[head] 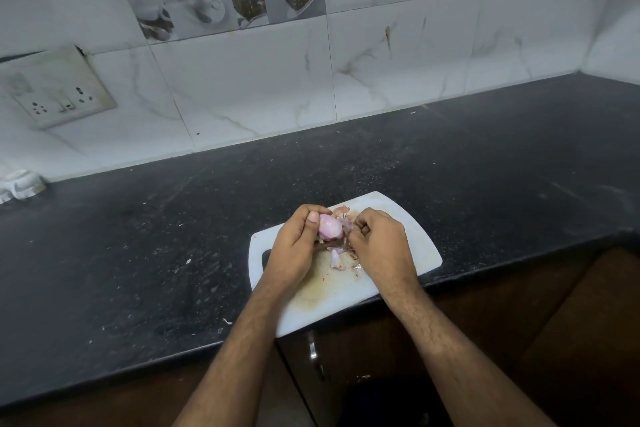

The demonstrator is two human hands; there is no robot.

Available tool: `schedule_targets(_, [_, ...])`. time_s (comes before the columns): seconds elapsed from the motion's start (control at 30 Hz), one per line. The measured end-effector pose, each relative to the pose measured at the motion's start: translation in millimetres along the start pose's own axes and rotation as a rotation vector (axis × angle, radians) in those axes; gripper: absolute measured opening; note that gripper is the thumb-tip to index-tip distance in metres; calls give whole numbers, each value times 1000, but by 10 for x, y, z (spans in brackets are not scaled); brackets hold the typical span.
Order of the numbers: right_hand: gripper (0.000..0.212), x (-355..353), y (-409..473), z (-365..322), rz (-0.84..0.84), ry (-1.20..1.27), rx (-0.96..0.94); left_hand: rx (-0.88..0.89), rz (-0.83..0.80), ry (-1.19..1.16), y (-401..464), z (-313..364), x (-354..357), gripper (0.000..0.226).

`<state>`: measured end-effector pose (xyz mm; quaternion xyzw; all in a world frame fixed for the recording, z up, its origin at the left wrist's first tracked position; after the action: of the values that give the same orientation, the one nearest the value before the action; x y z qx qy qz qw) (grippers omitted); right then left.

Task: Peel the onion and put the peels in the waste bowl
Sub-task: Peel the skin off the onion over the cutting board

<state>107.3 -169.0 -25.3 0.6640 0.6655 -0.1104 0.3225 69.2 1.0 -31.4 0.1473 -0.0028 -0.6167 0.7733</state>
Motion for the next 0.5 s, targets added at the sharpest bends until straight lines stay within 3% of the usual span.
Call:
schedule_targets(0.07, [15, 13, -2, -6, -4, -25, -14, 3, -1, 5, 3, 1, -3, 30])
schedule_targets(0.23, [27, -96, -20, -96, 32, 116, -62, 6, -14, -13, 17, -7, 3, 31])
schedule_targets(0.4, [45, 6, -24, -166, -107, 164, -136, -11, -42, -32, 7, -35, 22, 31])
schedule_targets(0.5, [35, 9, -32, -175, -112, 172, -136, -12, -55, -24, -3, -9, 41, 30])
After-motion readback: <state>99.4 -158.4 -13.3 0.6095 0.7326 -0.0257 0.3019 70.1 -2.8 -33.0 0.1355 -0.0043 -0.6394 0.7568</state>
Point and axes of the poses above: each hand's wrist, its own y-axis towards the middle knuckle, its own x-axis out of the palm, z = x × y, the point moved 10 cm from there along y, towards the middle knuckle, and after that the axes turned 1 degree about -z, right-handed, at the moved point
